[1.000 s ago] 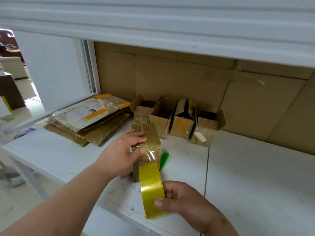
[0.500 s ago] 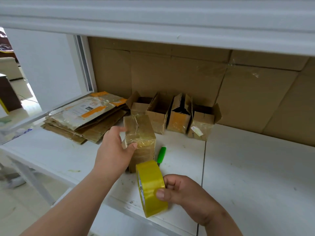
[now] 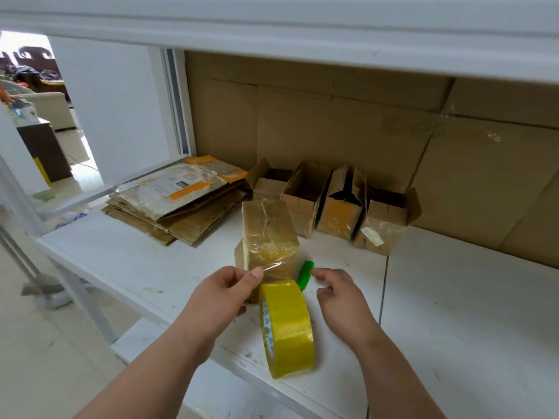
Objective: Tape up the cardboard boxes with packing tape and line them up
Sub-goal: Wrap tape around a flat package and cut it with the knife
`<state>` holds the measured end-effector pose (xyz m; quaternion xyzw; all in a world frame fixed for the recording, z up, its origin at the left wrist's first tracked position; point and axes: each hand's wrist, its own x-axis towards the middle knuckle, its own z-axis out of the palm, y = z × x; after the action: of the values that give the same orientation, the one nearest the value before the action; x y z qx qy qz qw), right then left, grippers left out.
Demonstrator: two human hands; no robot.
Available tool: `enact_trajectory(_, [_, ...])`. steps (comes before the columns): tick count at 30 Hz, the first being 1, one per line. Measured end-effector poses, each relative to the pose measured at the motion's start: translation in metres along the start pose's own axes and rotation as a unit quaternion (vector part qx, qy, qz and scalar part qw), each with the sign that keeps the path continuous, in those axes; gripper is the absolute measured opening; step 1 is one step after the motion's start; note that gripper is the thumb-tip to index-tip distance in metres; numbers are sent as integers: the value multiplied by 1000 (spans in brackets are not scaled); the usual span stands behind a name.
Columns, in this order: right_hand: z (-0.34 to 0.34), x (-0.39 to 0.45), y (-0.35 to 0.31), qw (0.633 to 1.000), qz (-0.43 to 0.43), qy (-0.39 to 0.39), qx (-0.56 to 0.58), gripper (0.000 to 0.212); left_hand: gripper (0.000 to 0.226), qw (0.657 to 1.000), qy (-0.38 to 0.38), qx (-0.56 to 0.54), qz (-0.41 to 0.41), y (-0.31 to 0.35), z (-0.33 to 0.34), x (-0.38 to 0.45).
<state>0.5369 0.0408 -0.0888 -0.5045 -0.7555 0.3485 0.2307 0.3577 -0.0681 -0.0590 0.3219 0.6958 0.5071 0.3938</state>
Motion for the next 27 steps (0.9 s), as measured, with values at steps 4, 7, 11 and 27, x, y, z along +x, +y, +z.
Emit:
enact_trajectory(4, [10, 19, 0, 967, -29, -78, -241, 73, 52, 995, -62, -59, -54, 0, 3, -9])
enact_trajectory(7, [13, 21, 1, 949, -27, -79, -304, 68, 34, 988, -78, -111, -73, -1, 4, -9])
enact_trajectory(11, [9, 19, 6, 948, -21, -35, -315, 48, 27, 987, -68, -123, -73, -2, 5, -6])
enact_trajectory(27, [-38, -28, -33, 993, -111, -4, -43, 34, 13, 982, -15, -175, -68, -2, 16, -4])
